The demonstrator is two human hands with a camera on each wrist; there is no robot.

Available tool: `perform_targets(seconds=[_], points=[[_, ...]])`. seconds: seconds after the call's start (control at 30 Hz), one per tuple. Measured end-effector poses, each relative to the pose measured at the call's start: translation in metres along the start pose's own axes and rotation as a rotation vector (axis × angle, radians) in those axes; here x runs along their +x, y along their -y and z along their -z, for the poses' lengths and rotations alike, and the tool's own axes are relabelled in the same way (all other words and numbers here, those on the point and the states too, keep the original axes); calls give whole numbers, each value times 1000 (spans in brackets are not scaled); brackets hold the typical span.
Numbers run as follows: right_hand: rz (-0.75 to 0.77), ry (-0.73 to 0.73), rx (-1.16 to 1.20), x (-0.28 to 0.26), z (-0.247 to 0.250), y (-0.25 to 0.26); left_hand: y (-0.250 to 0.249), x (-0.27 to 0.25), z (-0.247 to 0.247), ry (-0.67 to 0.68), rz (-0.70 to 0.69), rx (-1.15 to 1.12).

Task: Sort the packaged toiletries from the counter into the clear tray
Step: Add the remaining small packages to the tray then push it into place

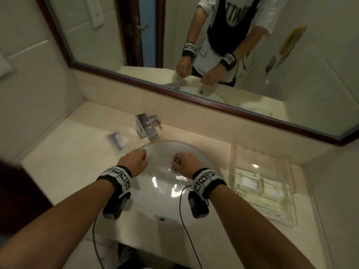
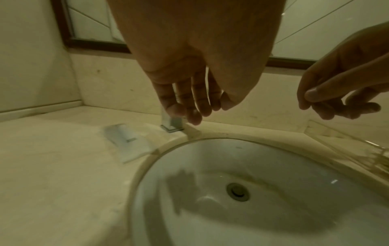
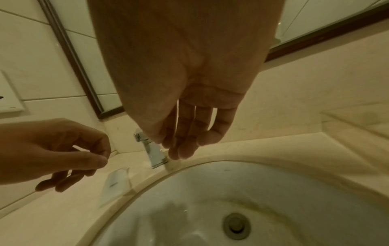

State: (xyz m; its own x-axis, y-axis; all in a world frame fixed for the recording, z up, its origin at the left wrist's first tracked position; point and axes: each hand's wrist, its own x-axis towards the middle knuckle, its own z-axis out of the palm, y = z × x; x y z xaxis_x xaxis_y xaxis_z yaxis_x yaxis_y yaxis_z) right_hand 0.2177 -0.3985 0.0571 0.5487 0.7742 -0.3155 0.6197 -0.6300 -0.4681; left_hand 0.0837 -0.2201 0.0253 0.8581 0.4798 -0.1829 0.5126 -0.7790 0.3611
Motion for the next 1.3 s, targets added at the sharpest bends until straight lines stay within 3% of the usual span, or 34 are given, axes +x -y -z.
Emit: perform_targets(seconds=[0.37, 0.7, 0.83, 1.03, 1.17, 1.3], points=[[7, 145, -12, 88, -78, 98, 131, -11, 23, 18, 107, -54], [-120, -32, 24, 166, -141, 142, 217, -12, 41, 25, 203, -68], [-181, -89, -47, 183, -155, 151, 234, -9, 45, 21, 218, -64], [-232, -28, -91, 190, -161, 149, 237, 6, 61, 19, 241, -47], [-233, 37, 113, 189, -156, 143, 224, 12, 60, 22, 213, -46], [-110, 46, 381, 172, -136, 138, 205, 12, 56, 45, 176, -42]])
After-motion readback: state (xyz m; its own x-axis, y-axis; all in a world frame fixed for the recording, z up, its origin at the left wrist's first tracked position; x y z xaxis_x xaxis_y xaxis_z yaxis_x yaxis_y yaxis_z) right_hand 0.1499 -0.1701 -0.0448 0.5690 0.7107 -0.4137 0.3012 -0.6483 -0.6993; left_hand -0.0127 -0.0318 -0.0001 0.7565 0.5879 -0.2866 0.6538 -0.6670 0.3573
